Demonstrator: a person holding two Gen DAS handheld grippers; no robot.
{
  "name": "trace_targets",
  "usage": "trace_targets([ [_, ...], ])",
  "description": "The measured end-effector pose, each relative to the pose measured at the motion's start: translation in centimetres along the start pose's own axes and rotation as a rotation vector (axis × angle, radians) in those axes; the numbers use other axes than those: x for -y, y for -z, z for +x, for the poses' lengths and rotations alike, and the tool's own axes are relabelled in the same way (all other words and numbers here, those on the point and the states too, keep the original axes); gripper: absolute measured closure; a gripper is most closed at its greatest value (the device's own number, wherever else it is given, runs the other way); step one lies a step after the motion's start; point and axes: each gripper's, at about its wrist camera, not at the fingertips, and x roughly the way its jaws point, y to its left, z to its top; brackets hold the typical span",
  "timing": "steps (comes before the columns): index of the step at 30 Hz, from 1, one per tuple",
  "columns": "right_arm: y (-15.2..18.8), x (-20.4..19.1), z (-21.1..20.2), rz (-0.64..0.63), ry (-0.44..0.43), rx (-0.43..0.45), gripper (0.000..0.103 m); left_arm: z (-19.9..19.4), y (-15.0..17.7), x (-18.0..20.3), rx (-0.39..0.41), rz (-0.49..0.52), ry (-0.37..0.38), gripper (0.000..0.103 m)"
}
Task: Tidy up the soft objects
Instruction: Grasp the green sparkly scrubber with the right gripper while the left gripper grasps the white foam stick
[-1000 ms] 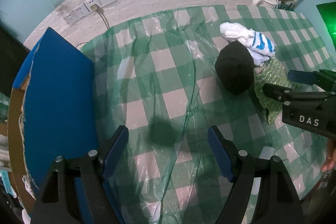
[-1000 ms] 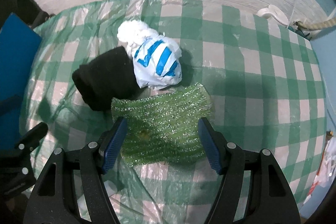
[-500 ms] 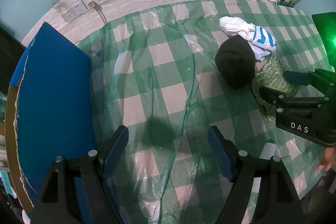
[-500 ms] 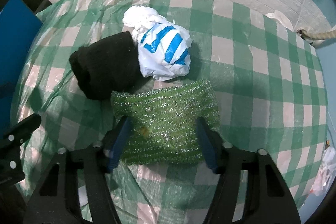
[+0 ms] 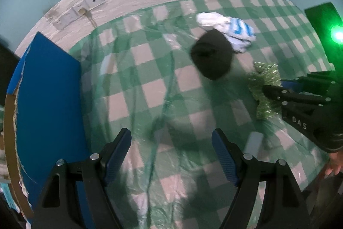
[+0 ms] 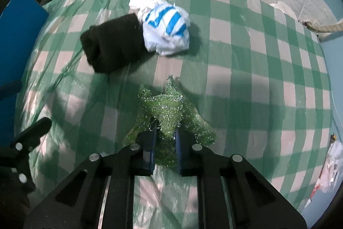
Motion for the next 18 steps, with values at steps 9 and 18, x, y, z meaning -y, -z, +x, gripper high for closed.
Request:
trace_targets([
  [9,2.7,-0.1,-1.8,0.022,-0.009,0.001,0.091,-0.2,1.6,3.5,-0.023,0.080,0.052,0.024],
  [18,4.4,1.4,-2.3,0.050,-0.019,-0.005,0.091,0.4,2.5,6.3,-0.051,0.126,0.082,0.024],
])
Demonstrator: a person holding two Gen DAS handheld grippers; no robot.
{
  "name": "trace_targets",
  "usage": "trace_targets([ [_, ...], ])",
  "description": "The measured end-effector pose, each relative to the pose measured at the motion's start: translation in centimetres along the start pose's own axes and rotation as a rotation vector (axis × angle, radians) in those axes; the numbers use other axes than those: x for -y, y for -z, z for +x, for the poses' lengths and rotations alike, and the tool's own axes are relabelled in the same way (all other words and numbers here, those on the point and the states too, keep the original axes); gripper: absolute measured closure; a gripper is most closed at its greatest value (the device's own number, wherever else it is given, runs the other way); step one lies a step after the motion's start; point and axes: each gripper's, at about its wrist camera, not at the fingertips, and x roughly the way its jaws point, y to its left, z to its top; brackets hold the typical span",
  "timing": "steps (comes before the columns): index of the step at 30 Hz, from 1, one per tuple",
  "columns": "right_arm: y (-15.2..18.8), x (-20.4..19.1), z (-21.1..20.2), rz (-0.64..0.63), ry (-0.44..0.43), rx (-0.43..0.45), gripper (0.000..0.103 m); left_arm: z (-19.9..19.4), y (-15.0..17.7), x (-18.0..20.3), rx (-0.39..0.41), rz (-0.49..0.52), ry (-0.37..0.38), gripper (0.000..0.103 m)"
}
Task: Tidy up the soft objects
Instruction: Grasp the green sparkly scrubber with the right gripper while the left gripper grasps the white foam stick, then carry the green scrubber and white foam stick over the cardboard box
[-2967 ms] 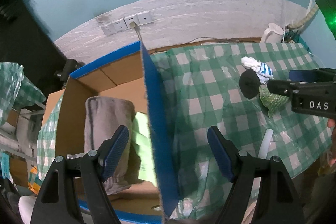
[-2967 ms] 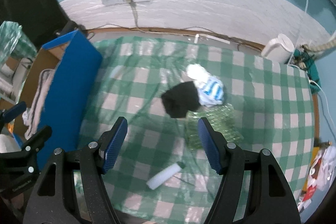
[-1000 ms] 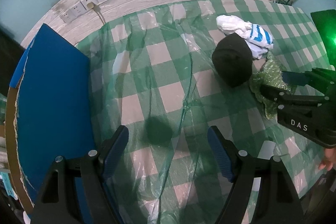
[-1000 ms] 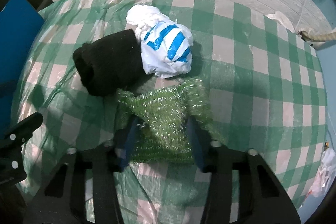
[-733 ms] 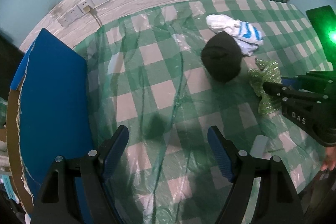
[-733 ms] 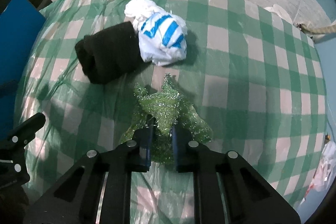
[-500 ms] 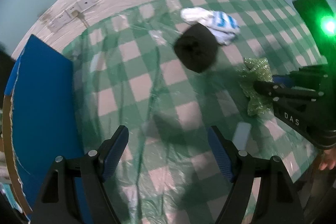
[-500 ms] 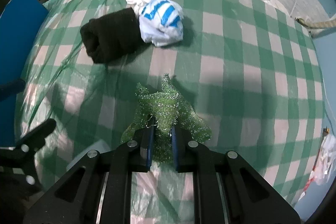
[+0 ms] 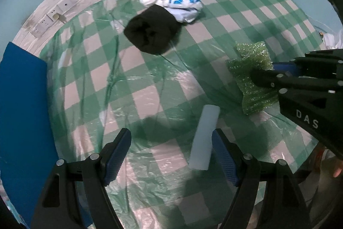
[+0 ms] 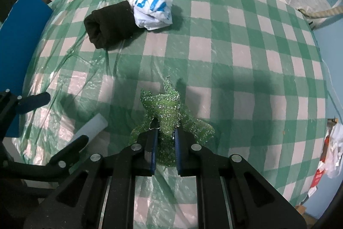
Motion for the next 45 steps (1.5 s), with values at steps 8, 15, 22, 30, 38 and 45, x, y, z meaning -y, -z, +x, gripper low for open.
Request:
trace_targets([
  [8,0.5,1.3,0.3,0.015,-0.012,-0.003,0.091,1.2,-0.2,1.2,-0.036,-0.006,0.049,0.024],
  [15,-0.3,1.5,0.8,0.011,-0.014,-0.001,0.091,1.5,-0.1,1.4,-0.032,-0.007,0.066,0.061],
  [22,-0.2,0.5,0.3,-0.001,-0.002,0.015,0.092,0.5,0.5,2.2,-0.021,0.009,0.094,0.089],
  [30,0.1,-0.3,-1.5,-0.013,0.007,0.049,0.092,-1.5,1.2,2.7,0.037,0.037,0.040,0.090],
  [38,0.3,-0.9,-3.4,-0.031,0.010,0.081,0.092,-3.4,1.2,1.8,0.082,0.015,-0.007,0.090],
  [45,-0.2,-1.4,-5.1,-0.052,0.020,0.105,0.092,-3.9,0.1,-0.8,0.100,-0.017,-0.022,0.090],
])
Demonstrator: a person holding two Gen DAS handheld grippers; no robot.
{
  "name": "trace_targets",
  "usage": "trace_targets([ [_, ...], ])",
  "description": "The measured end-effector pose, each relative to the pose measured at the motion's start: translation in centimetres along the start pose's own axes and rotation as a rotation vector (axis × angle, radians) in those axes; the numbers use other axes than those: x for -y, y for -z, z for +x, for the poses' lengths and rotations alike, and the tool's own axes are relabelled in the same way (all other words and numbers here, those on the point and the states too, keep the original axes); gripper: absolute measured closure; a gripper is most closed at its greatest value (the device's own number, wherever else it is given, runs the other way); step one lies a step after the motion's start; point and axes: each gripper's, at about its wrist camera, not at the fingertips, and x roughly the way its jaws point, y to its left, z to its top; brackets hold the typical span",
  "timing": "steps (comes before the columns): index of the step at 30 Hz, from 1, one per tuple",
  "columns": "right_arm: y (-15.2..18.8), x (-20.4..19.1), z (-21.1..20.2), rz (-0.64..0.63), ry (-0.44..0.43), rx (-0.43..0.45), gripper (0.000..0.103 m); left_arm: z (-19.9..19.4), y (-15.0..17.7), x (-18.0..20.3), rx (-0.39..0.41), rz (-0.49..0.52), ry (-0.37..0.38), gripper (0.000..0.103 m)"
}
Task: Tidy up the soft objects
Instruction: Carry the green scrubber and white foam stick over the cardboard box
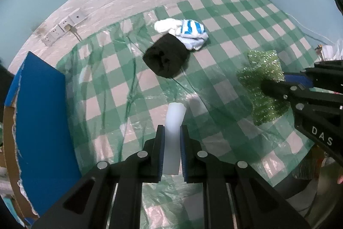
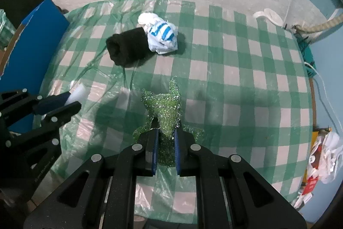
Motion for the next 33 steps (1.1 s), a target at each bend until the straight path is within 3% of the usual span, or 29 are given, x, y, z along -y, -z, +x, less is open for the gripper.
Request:
trace_targets([
  [11,-0.7,-1.5,-3.2,-0.046,0.006,0.063,0.092,-2.7,-0.6,-1.1,0.059,0.003,-0.078,0.090],
  [33,-1.9,-5.1,-8.0,-0.115,-0.034,0.163,0.092,-7.9,0.1,-4.8,0.136,-0.065,-0.124,0.090],
])
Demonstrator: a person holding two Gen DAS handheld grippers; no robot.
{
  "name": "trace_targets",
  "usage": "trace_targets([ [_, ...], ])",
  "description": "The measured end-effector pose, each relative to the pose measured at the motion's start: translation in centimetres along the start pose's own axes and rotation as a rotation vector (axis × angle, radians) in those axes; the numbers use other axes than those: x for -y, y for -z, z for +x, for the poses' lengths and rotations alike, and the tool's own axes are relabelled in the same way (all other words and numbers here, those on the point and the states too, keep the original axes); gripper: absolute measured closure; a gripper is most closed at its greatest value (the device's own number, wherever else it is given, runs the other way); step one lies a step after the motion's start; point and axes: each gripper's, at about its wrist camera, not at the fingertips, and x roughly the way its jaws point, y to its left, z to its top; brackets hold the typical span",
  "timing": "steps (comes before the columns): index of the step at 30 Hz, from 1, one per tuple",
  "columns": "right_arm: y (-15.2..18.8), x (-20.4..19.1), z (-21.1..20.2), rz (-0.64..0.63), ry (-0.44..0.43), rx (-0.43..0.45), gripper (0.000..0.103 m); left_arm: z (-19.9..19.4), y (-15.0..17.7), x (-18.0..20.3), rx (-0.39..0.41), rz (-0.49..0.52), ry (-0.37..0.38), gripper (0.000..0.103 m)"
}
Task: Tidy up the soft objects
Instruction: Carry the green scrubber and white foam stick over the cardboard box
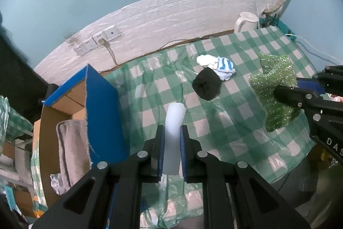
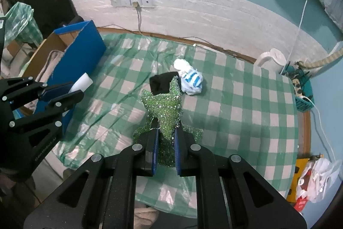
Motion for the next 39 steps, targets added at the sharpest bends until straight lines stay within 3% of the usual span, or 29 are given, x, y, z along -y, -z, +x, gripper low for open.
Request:
trace_targets([
  [15,-2.2,-4.0,-1.1,-0.070,-0.025,0.037,0.092,-2.1,0.9,-3.8,0.028,-0.071,-0.029,0.090],
  [39,-6.4,-14.3,-0.9,-0.226,-0.088,0.066,0.092,-3.7,4.2,-13.0,0.044,-0.242,-0.081,0.090],
])
